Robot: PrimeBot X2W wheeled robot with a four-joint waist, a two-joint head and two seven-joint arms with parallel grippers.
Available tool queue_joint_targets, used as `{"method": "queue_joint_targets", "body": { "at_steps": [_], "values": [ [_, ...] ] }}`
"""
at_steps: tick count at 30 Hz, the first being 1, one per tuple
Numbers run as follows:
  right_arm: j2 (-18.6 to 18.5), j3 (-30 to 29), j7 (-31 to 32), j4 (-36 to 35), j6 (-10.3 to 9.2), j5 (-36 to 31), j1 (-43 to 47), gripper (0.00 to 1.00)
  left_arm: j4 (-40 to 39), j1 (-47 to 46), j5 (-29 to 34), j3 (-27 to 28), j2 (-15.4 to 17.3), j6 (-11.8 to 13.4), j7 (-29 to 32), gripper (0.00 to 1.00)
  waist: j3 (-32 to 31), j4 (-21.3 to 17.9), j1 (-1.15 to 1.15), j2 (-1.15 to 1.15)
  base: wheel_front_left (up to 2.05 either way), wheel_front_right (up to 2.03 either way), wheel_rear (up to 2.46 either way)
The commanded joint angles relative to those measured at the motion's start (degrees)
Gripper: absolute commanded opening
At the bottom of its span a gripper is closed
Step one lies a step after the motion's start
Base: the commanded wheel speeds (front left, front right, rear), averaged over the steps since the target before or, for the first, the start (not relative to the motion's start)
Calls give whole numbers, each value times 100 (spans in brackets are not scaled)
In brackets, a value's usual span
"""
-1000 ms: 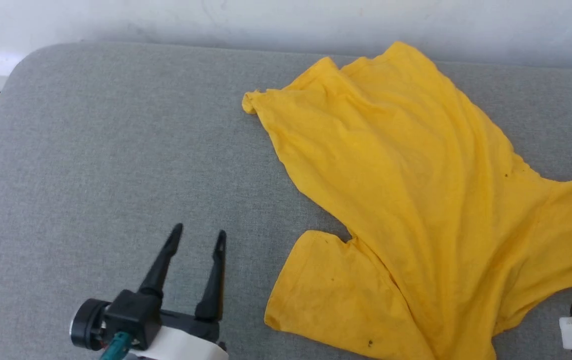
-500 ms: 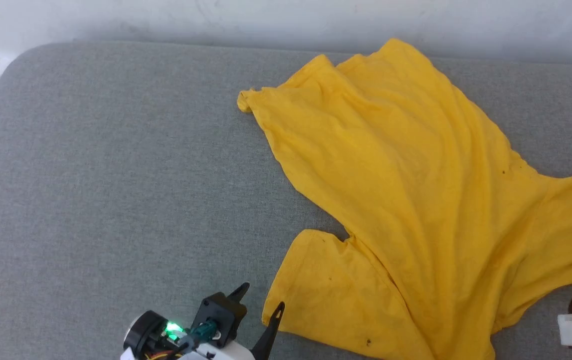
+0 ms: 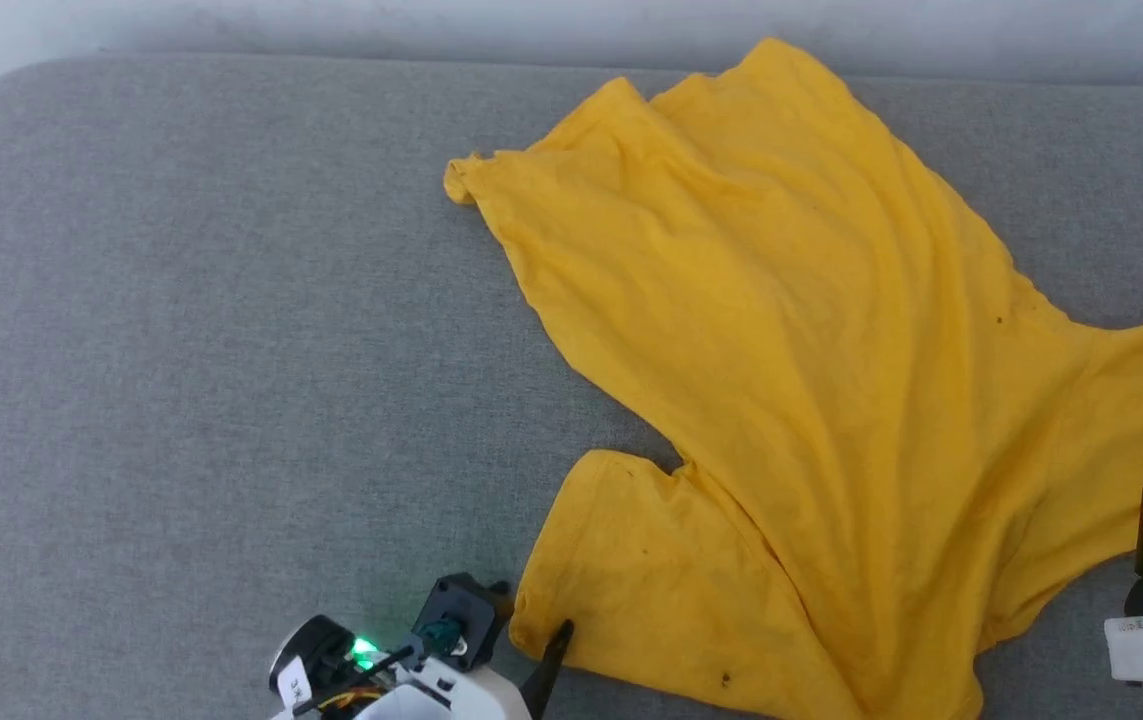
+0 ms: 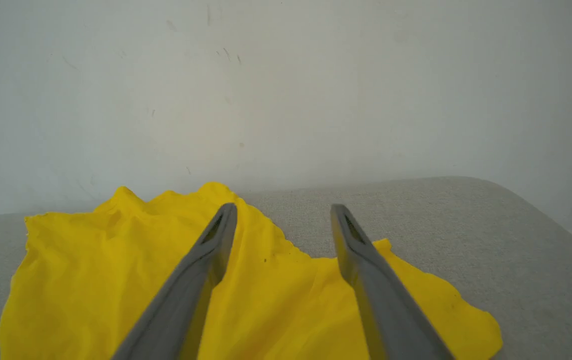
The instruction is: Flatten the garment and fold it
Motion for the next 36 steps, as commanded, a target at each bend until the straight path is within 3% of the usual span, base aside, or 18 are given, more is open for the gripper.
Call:
{"method": "queue_joint_targets", "body": {
  "at_steps": [1,3,4,5,6,13,20,24,31,36],
  "values": [
    [15,-9,20,-1,-4,39,-60,100,120,-79,-87,-45,-50,-44,31,100,34,-33,0,0,0,0,0],
    [15,-6,30,2,-4,48,-65,100,275,-58,-239,-91,-124,-103,125,100,54,-55,0,0,0,0,0],
    [15,-3,34,4,-4,53,-69,100,344,-43,-320,-126,-145,-154,200,70,62,-66,0,0,0,0,0],
    [15,-6,39,6,-4,58,-74,100,395,-35,-391,-146,-165,-191,249,24,69,-76,0,0,0,0,0],
    [15,-11,43,7,-4,60,-80,100,438,-33,-443,-165,-176,-226,281,0,74,-86,0,0,0,0,0],
    [15,-84,70,25,-4,76,-85,100,503,17,-742,-49,-311,-189,171,0,14,-67,0,0,0,0,0],
    [15,-120,77,60,-4,92,-33,100,7,130,-1296,816,-522,192,-623,0,-167,74,0,0,0,0,0],
    [15,-121,110,52,-4,77,-8,100,-338,251,-1538,1548,-396,455,-1004,0,-281,190,0,0,0,0,0],
    [15,-101,227,5,-4,21,-4,100,-694,889,-1760,2784,120,937,-1134,0,-367,307,0,0,0,0,0],
    [15,-71,426,16,-4,-11,45,100,-920,1306,-1876,3183,213,1080,-1189,0,-312,370,0,0,0,0,0]
  ]
}}
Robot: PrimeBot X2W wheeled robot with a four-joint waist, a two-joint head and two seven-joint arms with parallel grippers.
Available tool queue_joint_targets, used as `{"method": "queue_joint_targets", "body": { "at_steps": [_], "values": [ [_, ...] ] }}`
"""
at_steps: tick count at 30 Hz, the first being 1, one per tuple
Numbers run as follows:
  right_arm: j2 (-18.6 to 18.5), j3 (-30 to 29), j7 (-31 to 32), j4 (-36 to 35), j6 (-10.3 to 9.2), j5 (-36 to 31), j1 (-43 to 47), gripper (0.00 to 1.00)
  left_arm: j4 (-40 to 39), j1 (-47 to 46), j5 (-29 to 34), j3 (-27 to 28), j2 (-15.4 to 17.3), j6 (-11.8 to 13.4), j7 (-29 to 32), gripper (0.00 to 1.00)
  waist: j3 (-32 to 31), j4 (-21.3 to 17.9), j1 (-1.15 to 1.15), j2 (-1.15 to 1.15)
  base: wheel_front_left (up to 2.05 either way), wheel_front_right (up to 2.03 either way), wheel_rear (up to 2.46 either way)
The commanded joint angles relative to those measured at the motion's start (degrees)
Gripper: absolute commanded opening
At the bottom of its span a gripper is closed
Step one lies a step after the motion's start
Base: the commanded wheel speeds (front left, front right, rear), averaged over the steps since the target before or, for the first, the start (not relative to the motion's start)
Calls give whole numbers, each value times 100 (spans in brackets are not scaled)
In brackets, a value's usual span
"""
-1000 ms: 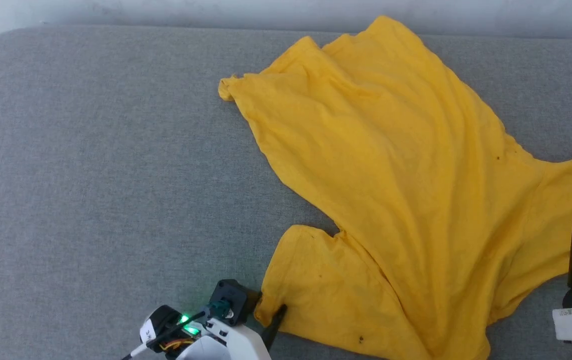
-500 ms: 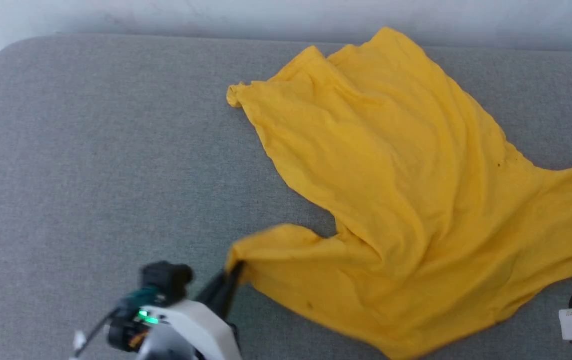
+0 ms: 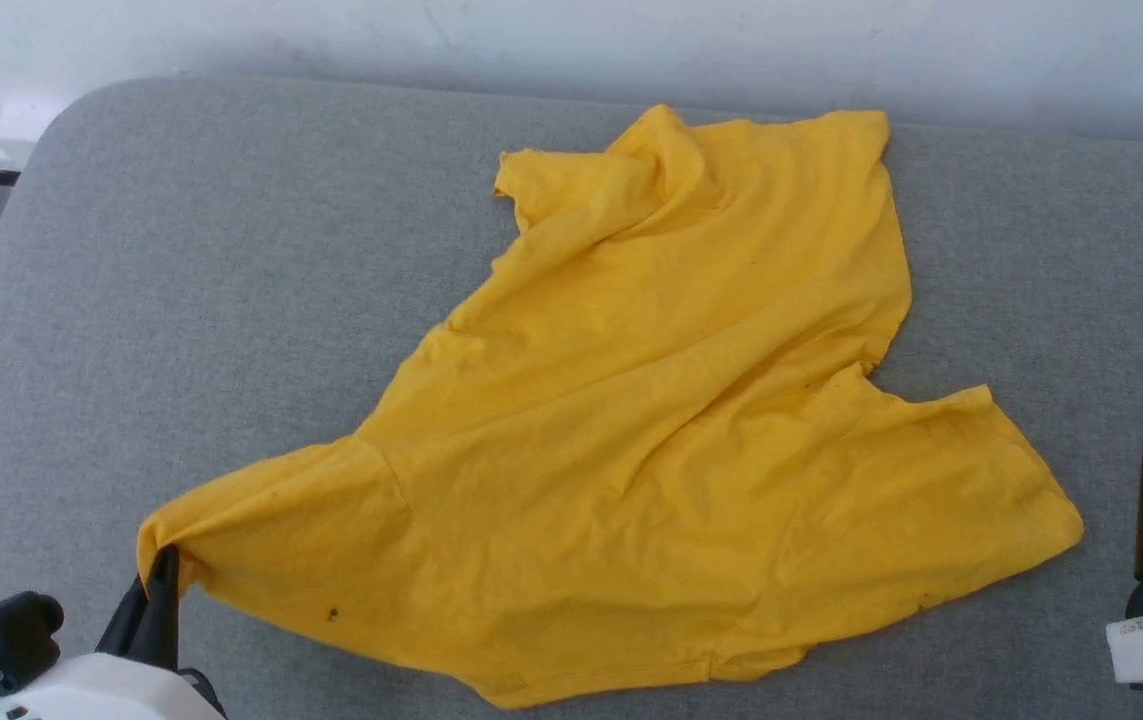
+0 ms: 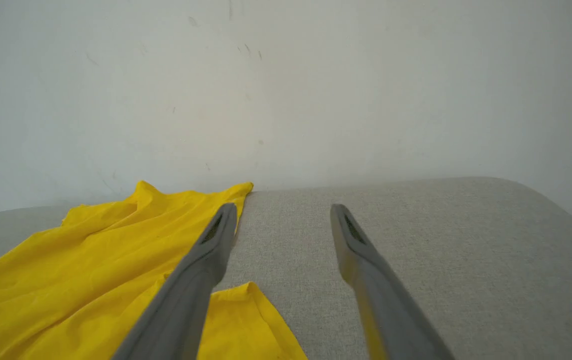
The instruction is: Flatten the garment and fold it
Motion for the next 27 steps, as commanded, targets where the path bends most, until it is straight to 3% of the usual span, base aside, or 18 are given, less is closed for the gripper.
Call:
{"method": "queue_joint_targets", "body": {
  "at_steps": [1,9,10,15,20,27],
  "values": [
    [15,42,141,4,-4,-73,45,100,-143,78,-130,61,-71,46,-91,0,55,32,1,0,0,0,0],
    [15,286,1409,72,-4,-762,12,100,-262,-63,-130,-68,-111,-13,-155,0,211,-9,1,0,0,0,0],
    [-62,373,1824,127,-4,-935,-25,100,-255,-157,-103,-153,-113,-37,-141,0,255,-19,1,0,0,0,0],
    [-504,333,2647,421,-4,-914,-106,100,-232,-352,-65,-328,-133,-90,-119,0,387,-14,1,0,0,0,0],
    [-860,370,2856,691,-4,-767,-287,100,-203,-438,-54,-418,-144,-116,-114,0,536,6,1,0,0,0,0],
    [-1002,707,2929,990,-4,-583,-505,100,-176,-488,-67,-454,-132,-133,-107,0,669,69,1,0,0,0,0]
  ]
}}
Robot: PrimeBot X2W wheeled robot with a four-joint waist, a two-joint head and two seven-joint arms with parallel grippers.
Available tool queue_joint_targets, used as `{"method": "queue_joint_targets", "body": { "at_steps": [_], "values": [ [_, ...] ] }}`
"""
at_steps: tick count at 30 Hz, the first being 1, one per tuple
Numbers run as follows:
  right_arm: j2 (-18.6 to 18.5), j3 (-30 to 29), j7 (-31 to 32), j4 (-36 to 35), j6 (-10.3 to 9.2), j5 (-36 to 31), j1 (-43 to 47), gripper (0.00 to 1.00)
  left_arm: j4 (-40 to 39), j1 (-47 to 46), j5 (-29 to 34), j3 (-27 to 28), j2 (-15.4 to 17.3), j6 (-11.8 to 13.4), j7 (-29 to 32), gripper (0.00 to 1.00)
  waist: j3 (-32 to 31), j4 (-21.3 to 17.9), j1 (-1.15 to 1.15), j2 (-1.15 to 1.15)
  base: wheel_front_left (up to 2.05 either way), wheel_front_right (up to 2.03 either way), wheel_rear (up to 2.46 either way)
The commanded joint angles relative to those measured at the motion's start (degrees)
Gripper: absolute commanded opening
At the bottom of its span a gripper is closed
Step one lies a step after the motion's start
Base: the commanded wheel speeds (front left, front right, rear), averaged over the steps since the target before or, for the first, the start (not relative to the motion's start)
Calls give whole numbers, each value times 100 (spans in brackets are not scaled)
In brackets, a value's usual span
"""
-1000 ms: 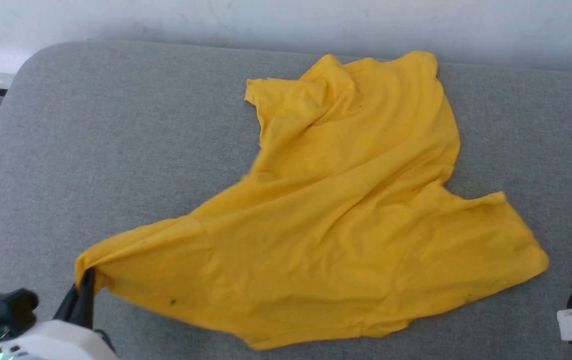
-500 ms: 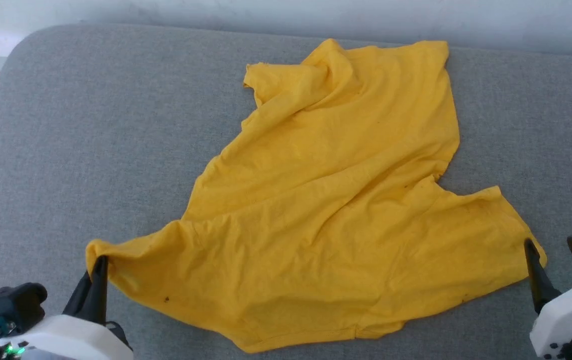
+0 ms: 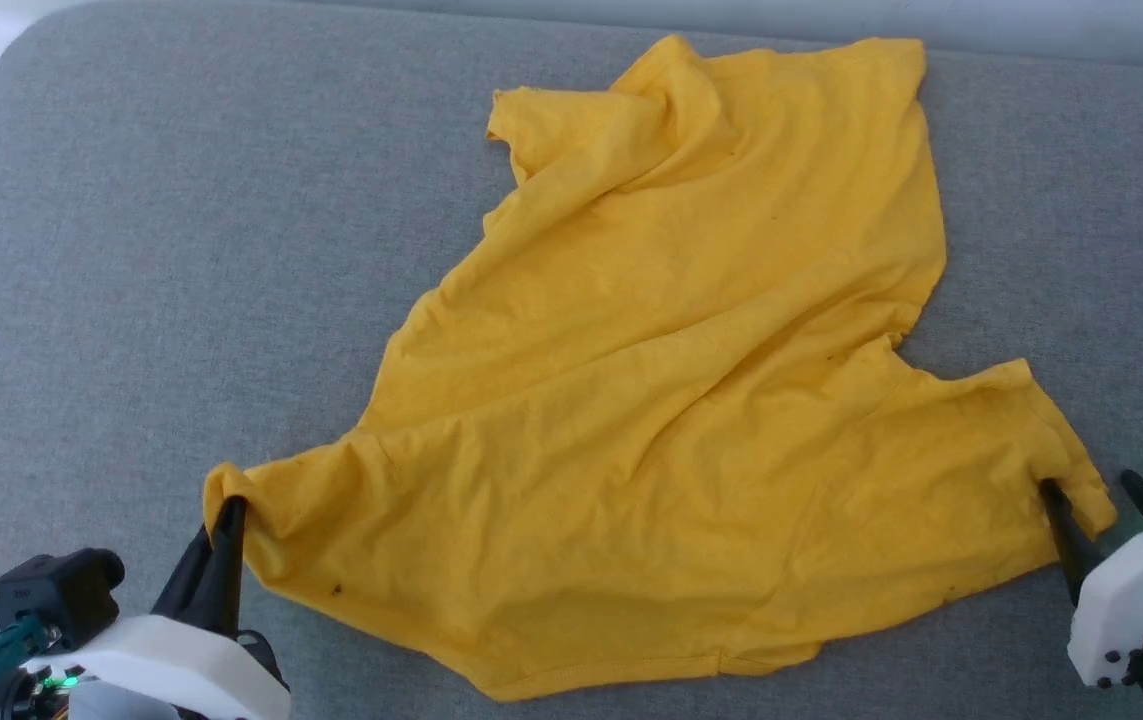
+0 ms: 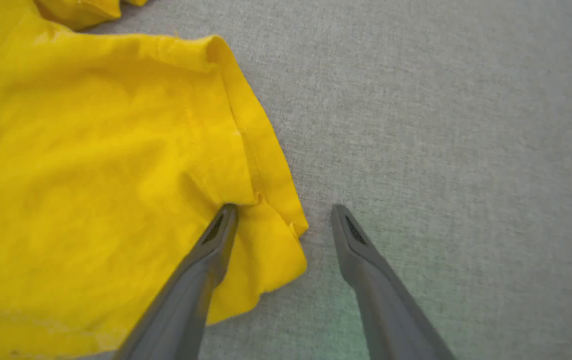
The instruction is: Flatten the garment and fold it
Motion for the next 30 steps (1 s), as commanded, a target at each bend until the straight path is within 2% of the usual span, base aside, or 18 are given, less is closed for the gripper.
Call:
{"method": "queue_joint_targets", "body": {
  "at_steps": [1,8,9,11,13,16,20,24,30],
  "values": [
    [-4,58,56,64,-4,52,-64,100,16,-112,23,-16,5,-47,11,0,33,29,0,0,0,0,0],
    [-39,147,871,401,-4,305,0,100,49,-153,6,-85,-8,-57,27,0,83,132,0,0,0,0,0],
    [11,124,1079,433,-4,402,31,59,52,-154,5,-92,-9,-57,27,0,83,148,0,0,0,0,0],
    [114,66,1378,361,-4,591,63,0,56,-157,5,-99,-10,-50,25,0,76,168,0,0,0,0,0],
    [171,22,1577,140,-4,605,107,0,63,-155,9,-98,-11,-41,13,0,52,174,0,0,0,0,0],
    [328,-181,1476,-202,-4,557,72,0,49,-199,-29,-101,-63,-61,-82,0,-33,150,0,0,0,0,0],
    [560,-395,989,-558,-4,478,-86,0,16,-344,-137,-69,-204,-109,-326,0,-232,48,0,0,0,0,0],
    [767,-442,491,-919,-4,579,-450,0,-143,-640,-458,-1,-484,-199,-611,0,-524,-113,0,0,0,0,0],
    [865,-253,-97,-1462,-4,678,-1433,0,-332,-1509,-501,116,-456,-182,-631,0,-971,-373,0,0,0,0,0]
  ]
}}
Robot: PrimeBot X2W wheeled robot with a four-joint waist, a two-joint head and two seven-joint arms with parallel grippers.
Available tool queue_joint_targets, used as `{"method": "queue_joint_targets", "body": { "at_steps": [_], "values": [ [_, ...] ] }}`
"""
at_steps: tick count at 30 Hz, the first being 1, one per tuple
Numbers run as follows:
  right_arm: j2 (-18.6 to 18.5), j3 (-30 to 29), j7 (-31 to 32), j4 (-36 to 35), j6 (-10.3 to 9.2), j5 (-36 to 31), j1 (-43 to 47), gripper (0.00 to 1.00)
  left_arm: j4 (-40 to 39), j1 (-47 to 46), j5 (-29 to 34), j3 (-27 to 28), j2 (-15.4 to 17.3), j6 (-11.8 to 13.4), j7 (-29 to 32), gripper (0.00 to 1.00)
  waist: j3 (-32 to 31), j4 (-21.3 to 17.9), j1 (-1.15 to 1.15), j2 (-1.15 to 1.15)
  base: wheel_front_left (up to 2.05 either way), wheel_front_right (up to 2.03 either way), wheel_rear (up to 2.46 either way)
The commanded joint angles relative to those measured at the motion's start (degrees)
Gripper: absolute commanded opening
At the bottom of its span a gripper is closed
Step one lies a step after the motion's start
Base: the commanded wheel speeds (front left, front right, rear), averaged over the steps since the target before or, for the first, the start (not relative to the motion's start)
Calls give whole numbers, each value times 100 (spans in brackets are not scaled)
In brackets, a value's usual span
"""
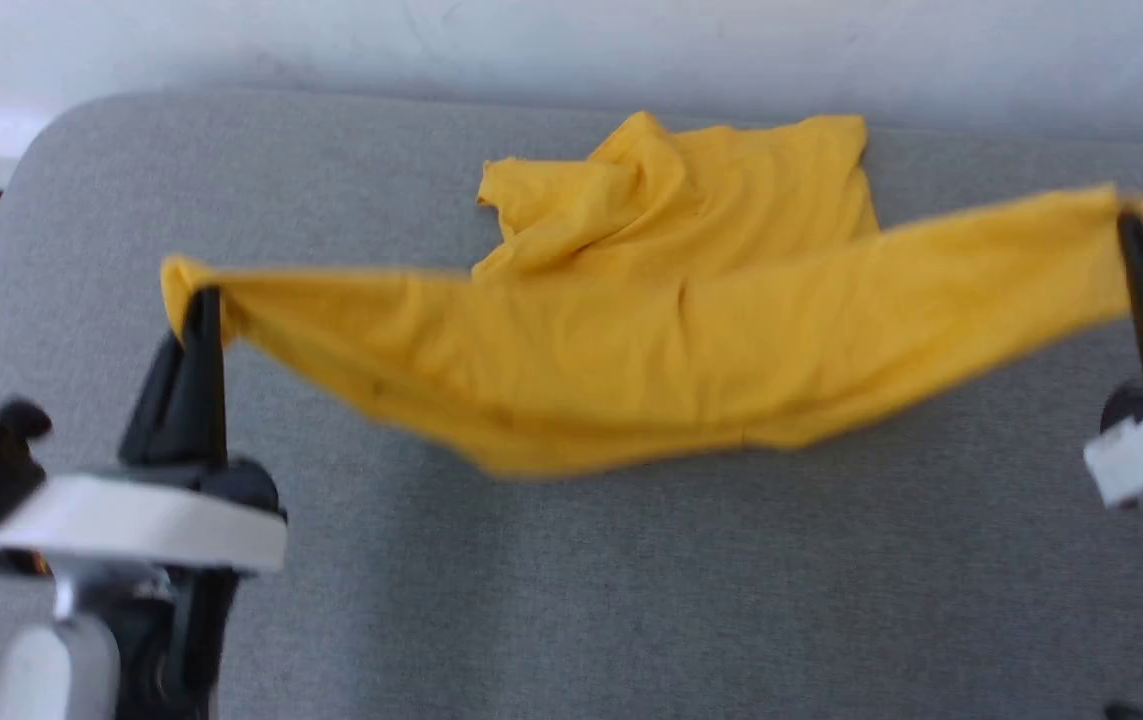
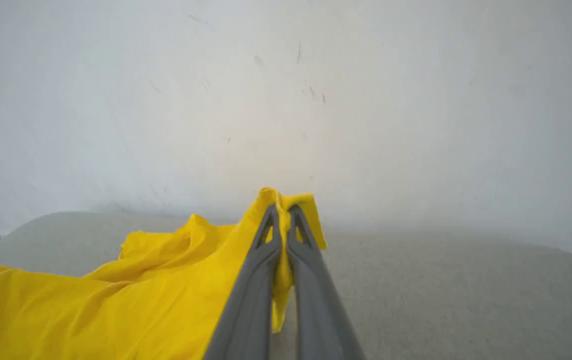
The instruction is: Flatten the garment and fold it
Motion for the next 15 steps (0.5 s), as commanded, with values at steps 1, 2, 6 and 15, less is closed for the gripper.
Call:
{"method": "queue_joint_targets", "body": {
  "at_steps": [1,2,6,15],
  "values": [
    [19,51,-82,-68,-4,29,-253,0,-38,-270,45,22,42,28,42,0,-324,-254,0,0,0,0,0],
    [16,90,-146,-106,-4,20,-476,0,-42,-500,61,24,65,58,103,0,-385,-288,0,0,0,0,0],
    [-131,306,-300,-150,-4,-40,-1437,0,-36,-1505,154,-76,247,110,507,0,-642,-433,0,0,0,0,0],
    [-351,755,242,217,-4,224,-3277,0,62,-3410,182,-144,768,264,1764,0,-903,-784,0,0,0,0,0]
  ]
}}
